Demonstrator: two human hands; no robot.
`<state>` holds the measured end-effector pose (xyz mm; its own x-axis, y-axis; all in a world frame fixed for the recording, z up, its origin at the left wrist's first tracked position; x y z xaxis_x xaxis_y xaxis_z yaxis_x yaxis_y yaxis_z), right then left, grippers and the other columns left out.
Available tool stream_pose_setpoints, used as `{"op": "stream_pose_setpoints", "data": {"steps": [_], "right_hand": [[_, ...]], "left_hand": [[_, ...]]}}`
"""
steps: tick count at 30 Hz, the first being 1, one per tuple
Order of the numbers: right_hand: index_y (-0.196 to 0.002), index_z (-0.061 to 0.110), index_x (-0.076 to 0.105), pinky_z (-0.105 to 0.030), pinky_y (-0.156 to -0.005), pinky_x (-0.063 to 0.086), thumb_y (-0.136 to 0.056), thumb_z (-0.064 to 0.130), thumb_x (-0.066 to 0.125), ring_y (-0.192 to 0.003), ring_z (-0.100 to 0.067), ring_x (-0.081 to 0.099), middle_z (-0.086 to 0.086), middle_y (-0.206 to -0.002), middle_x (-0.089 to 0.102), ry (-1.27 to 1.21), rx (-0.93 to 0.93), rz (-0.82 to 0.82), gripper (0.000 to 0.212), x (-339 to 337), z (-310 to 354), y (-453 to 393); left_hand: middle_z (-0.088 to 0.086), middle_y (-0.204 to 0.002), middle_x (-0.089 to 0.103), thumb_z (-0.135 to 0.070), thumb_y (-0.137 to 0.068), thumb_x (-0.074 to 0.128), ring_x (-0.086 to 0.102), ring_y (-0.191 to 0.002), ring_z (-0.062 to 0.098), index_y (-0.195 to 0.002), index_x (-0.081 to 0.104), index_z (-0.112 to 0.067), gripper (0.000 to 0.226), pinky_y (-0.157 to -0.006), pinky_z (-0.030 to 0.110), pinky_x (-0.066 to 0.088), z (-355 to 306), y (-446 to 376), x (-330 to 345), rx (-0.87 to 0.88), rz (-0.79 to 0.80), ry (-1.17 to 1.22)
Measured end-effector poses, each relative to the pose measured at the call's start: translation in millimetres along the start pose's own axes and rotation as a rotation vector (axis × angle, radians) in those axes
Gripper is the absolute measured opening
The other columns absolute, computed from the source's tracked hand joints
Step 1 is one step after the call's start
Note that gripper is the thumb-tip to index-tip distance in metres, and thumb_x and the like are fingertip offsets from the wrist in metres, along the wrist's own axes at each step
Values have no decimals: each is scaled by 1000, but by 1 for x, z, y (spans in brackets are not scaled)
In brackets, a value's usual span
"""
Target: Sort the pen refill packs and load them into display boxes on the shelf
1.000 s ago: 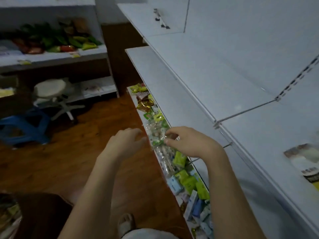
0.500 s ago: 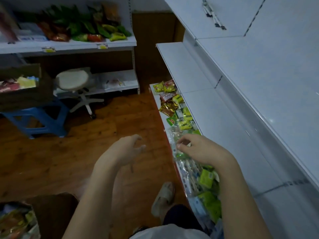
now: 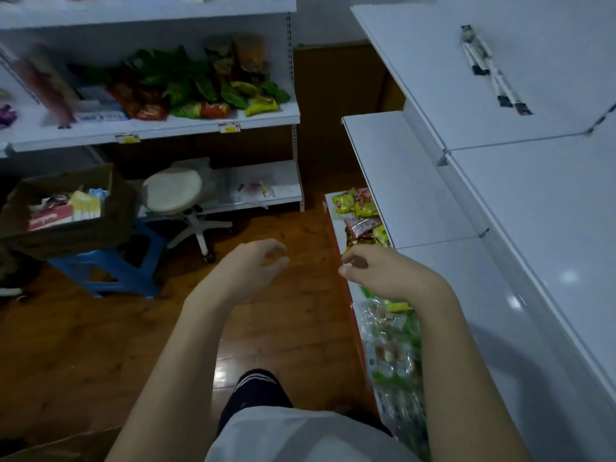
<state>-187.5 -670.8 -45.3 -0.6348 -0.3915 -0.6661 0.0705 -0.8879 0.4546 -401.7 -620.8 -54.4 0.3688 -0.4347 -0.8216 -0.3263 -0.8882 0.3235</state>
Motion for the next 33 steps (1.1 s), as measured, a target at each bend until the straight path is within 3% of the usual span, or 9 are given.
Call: {"op": "stream_pose_setpoints", "data": {"steps": [2,7,12,16,19,22,25,29,33], "right_hand": [[-134,26,52,-29,-88,47,-100,42,51,-113,-14,54,5,-129,56,9,4,26,38,-13,8,-35],[-134,28,52,-26,-77,44,-100,40,49,-104,-13,55,7,-121,57,-2,45,-100,35,-56,29,-130],[-135,30,51,-33,-90,50,-99,42,52,-106,-14,57,6,-122,57,-30,138,-30,38,-78,51,-213],[-135,31,51,-34,-87,53,-99,44,50,-100,-12,60,6,-124,56,-85,188,-79,38,-120,59,-264],[-133,29,53,-31,-80,49,-98,44,52,-94,-13,59,5,-119,57,-107,204,-129,39,-155,52,-301],[-131,24,55,-31,-86,50,-98,39,54,-92,-12,60,3,-116,59,-107,210,-167,36,-192,44,-344],[-130,25,56,-29,-88,49,-98,41,54,-105,-13,58,4,-122,57,-144,189,-195,35,-243,43,-375],[-114,29,62,-26,-81,48,-99,39,52,-98,-8,59,12,-108,60,-227,94,-423,21,-323,45,-392],[-83,26,61,-31,-68,49,-98,39,53,-70,-7,57,11,-78,63,-259,114,-848,22,-384,21,-379]], "left_hand": [[-8,-127,59,-45,-98,51,57,-108,11,-129,55,-32,35,-83,28,51,12,-33,-14,27,-37,-38],[-10,-126,60,-55,-94,49,56,-113,10,-127,57,-33,40,-91,32,49,49,-141,-52,60,-75,-101],[-9,-135,55,-63,-91,49,53,-120,13,-131,53,-36,48,-98,38,49,61,-246,-86,124,71,-109],[-5,-131,59,-55,-94,51,57,-114,14,-134,54,-31,46,-90,33,51,44,-325,-125,197,10,-120],[-5,-125,60,-50,-97,49,58,-108,15,-134,53,-30,41,-82,29,48,24,-384,-143,239,57,-137],[-6,-127,59,-50,-97,49,58,-108,15,-133,52,-34,39,-84,32,48,0,-450,-154,280,108,-161],[-6,-126,57,-45,-98,50,58,-105,14,-134,52,-31,38,-87,33,49,-39,-506,-178,329,132,-136],[-9,-113,62,-42,-98,53,59,-101,12,-127,58,-31,32,-86,32,51,-116,-571,-226,545,40,-138],[-15,-94,62,-43,-96,54,58,-85,5,-110,64,-31,21,-72,30,50,-218,-614,-241,799,-80,-84]]}}
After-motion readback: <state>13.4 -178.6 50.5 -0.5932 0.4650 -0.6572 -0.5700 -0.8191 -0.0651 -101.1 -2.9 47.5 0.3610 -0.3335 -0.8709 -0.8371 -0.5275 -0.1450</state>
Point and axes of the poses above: each hand's wrist, its own y-axis away from the middle knuckle, its own x-axis out of the palm, z = x × y, the point moved 4 cm from there along -y, towards the middle knuckle
